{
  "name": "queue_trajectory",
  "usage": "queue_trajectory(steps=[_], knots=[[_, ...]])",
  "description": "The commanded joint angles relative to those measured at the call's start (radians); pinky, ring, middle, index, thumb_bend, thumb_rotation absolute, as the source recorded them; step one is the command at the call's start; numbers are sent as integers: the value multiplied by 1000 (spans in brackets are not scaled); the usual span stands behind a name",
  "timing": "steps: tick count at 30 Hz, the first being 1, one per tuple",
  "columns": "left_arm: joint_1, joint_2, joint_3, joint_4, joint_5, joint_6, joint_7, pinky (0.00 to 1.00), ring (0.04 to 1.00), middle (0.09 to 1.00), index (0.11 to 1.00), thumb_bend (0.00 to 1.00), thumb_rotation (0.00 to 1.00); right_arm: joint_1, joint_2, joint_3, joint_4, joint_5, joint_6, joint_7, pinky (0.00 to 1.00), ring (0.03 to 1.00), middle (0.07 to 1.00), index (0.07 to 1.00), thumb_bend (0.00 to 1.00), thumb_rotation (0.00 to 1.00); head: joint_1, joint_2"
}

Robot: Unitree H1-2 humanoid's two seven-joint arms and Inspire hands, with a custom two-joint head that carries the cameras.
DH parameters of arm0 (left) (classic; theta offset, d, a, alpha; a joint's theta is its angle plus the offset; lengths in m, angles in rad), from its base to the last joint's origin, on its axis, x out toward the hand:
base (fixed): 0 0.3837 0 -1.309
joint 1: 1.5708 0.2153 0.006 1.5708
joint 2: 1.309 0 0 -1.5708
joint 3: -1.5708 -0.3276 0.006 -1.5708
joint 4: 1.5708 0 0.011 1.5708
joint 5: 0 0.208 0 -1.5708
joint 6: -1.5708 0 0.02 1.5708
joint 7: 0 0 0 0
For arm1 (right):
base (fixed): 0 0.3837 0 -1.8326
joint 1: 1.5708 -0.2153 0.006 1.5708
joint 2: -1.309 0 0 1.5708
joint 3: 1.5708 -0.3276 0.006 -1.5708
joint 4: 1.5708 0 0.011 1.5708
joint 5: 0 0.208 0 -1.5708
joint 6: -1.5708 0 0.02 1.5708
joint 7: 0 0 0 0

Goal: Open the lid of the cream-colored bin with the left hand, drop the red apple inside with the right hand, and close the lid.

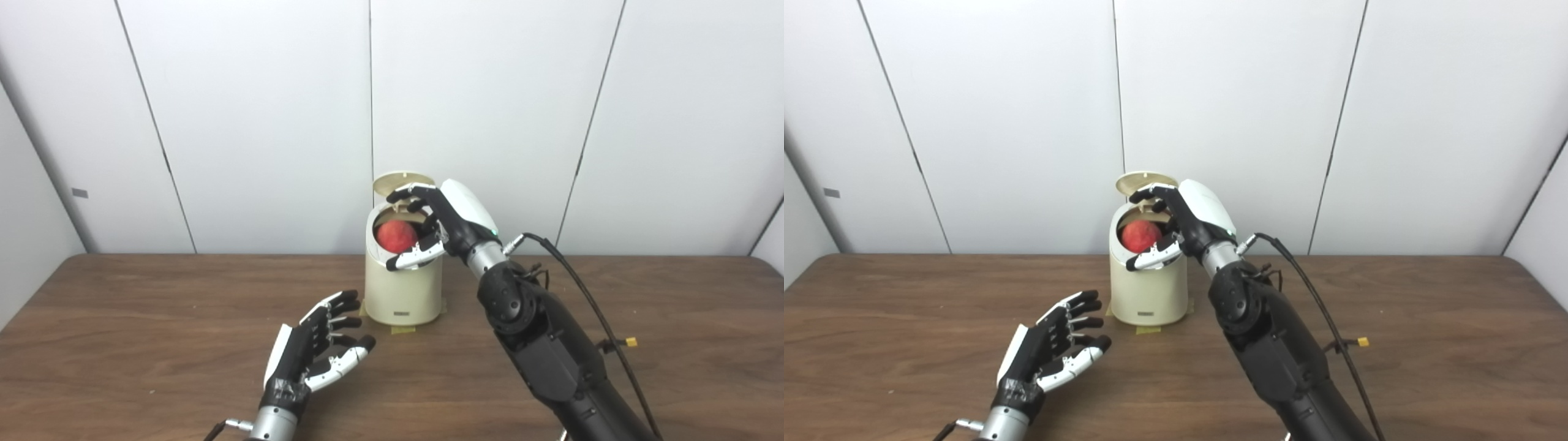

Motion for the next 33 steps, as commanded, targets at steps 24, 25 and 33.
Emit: queue_trajectory(steps=[24, 25, 33], knots=[[-28, -1, -3, -35, -2, -7, 0, 617, 740, 819, 827, 612, 168, 64, -11, -101, -188, 89, -72, -54, 519, 669, 757, 672, 850, 99, 4, 1], [-29, 0, -2, -35, -4, -9, 0, 616, 740, 819, 827, 610, 167, 89, -11, -117, -222, 104, -82, -61, 501, 648, 745, 667, 849, 96, 4, 1], [-29, 8, 5, -31, -8, -20, 0, 621, 740, 816, 826, 611, 170, 248, -54, -204, -403, 242, -161, -25, 403, 581, 751, 692, 798, 123, 0, 1]])
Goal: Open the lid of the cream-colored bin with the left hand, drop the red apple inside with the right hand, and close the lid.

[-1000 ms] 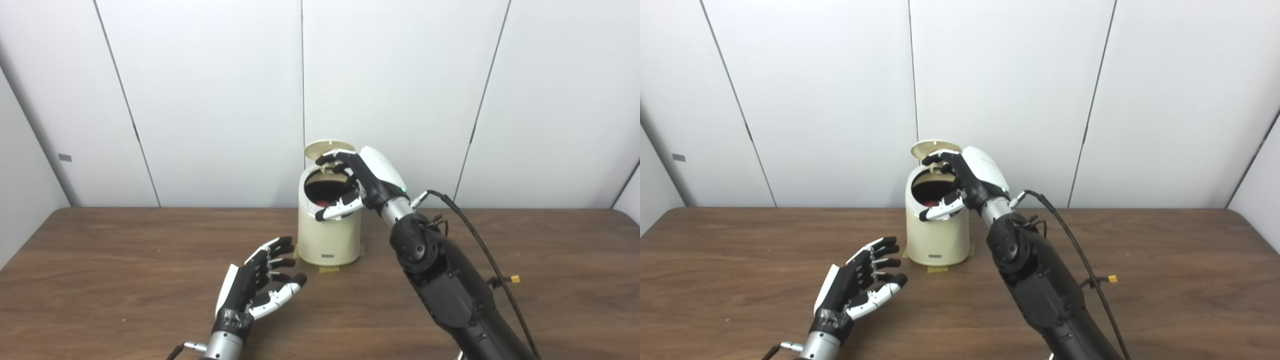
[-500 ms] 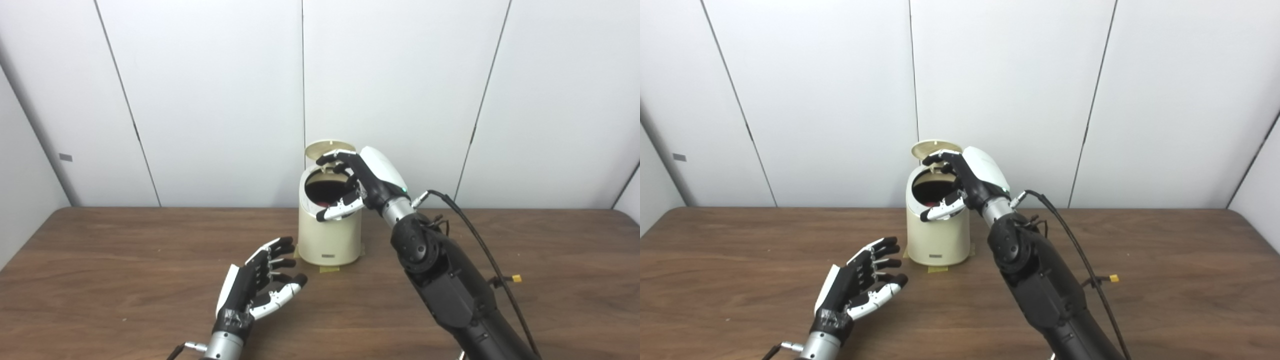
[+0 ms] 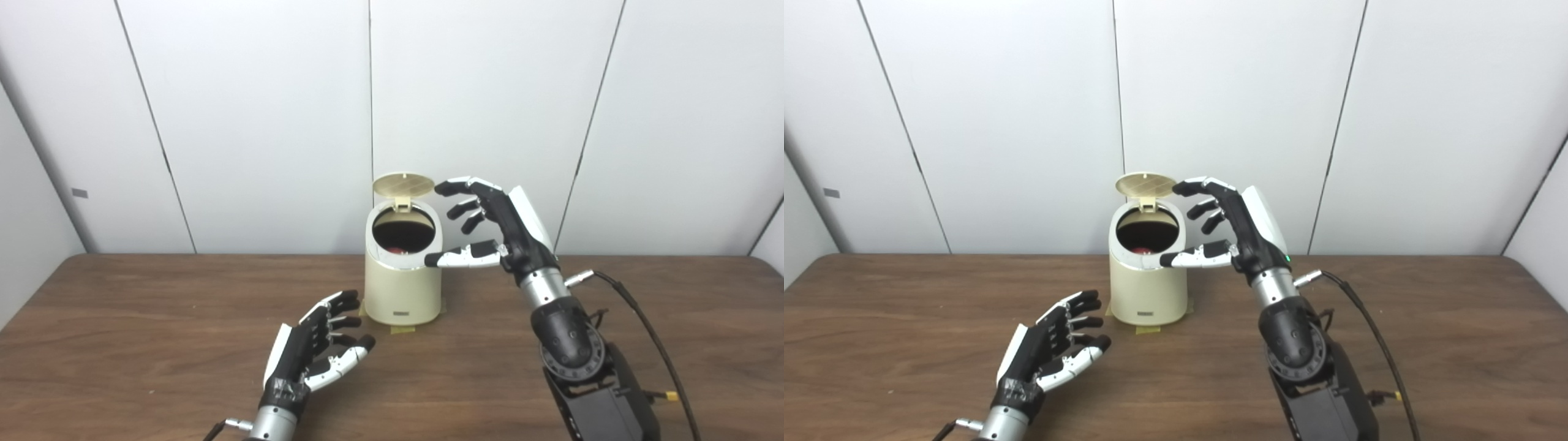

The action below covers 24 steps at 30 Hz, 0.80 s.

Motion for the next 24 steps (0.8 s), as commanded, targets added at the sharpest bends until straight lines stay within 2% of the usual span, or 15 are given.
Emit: queue_trajectory(steps=[1, 6, 10, 14, 19, 24], knots=[[-29, 5, 4, -31, -6, -23, -1, 622, 742, 817, 828, 609, 165, 4, -29, -34, -71, 67, -60, 19, 408, 583, 755, 696, 797, 135, 3, 2], [-27, 6, 5, -35, -11, -22, -2, 616, 740, 815, 826, 617, 174, 123, -54, -64, -148, 148, -71, 55, 428, 608, 777, 719, 806, 162, 10, 3], [-26, 9, 10, -44, -17, -23, -3, 609, 745, 816, 829, 625, 195, 229, -48, -91, -194, 193, -54, 55, 470, 620, 775, 742, 830, 165, 7, 6], [-27, 11, 17, -50, -27, -27, -3, 621, 751, 813, 831, 643, 229, 289, -40, -105, -220, 214, -50, 55, 515, 645, 807, 769, 818, 189, 8, 9], [-37, 21, 29, -75, -25, -10, -1, 617, 761, 823, 851, 678, 286, 344, -13, -126, -190, 252, -98, 39, 544, 674, 824, 780, 801, 152, 8, 9], [-61, 42, 44, -91, -35, -10, -9, 677, 816, 872, 896, 720, 327, 364, 9, -145, -163, 265, -121, 25, 528, 680, 813, 779, 790, 145, 24, 12]])
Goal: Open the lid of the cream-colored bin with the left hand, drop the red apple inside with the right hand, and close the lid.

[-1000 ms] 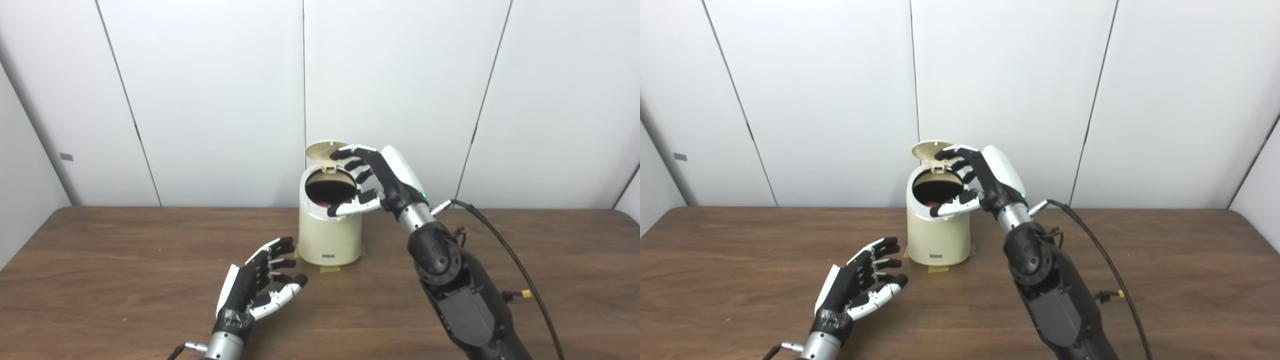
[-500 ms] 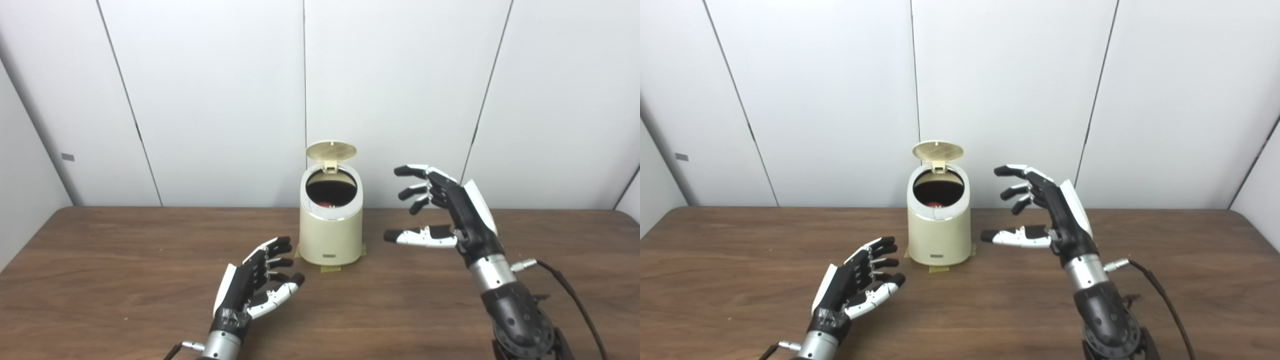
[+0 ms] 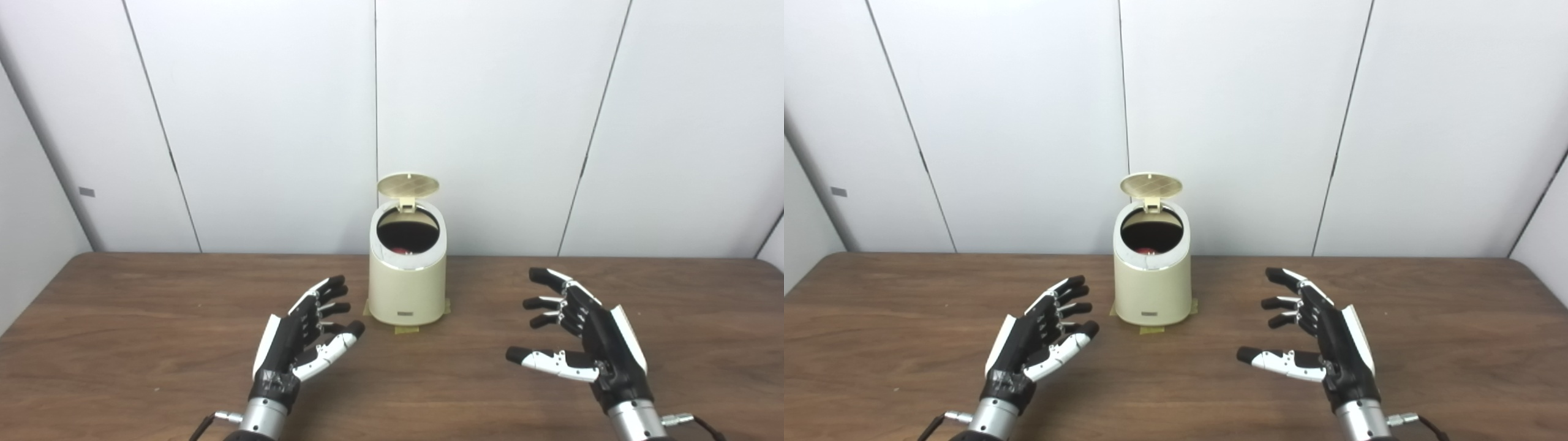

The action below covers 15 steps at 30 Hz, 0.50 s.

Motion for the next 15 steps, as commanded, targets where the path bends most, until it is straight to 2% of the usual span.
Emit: queue_trajectory(steps=[1, 5, 10, 15], knots=[[-72, 24, 6, -49, -3, -24, -9, 701, 829, 879, 909, 765, 371, -28, 0, -15, -11, 12, -55, -16, 527, 674, 807, 778, 788, 149, -1, 0], [-138, 56, 8, -65, -4, 6, -29, 775, 892, 916, 949, 859, 421, -24, -2, -13, -2, 10, -66, -13, 528, 667, 812, 781, 783, 162, -5, -3], [-248, 91, 1, -60, 30, 69, -35, 869, 941, 945, 972, 900, 432, -20, -3, -10, -9, 8, -52, -8, 530, 658, 807, 782, 790, 185, -10, -7], [-385, 130, -17, -7, 43, 110, -78, 855, 965, 976, 990, 896, 388, -19, -4, -6, -8, 6, -49, -5, 533, 654, 805, 779, 801, 192, -10, -10]])
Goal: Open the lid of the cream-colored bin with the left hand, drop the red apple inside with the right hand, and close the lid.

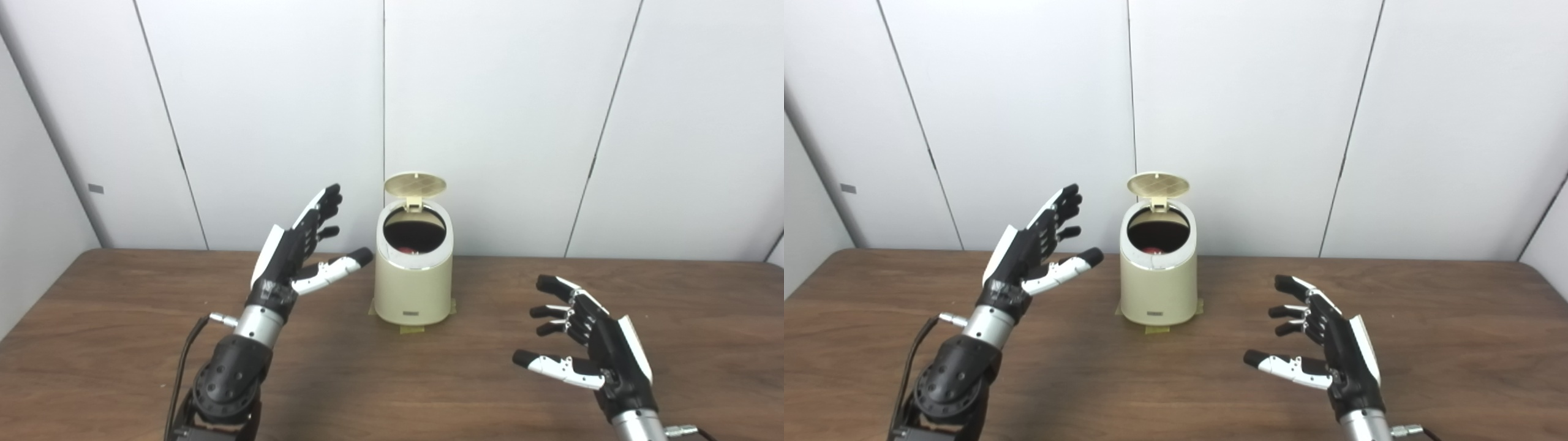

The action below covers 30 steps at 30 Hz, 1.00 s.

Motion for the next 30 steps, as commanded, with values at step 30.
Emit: queue_trajectory(steps=[30], knots=[[-414, 147, -258, 304, 334, 22, -147, 841, 962, 934, 895, 955, 347, -31, 9, 15, -26, 0, -36, 0, 509, 667, 828, 806, 782, 164, -25, -3]])
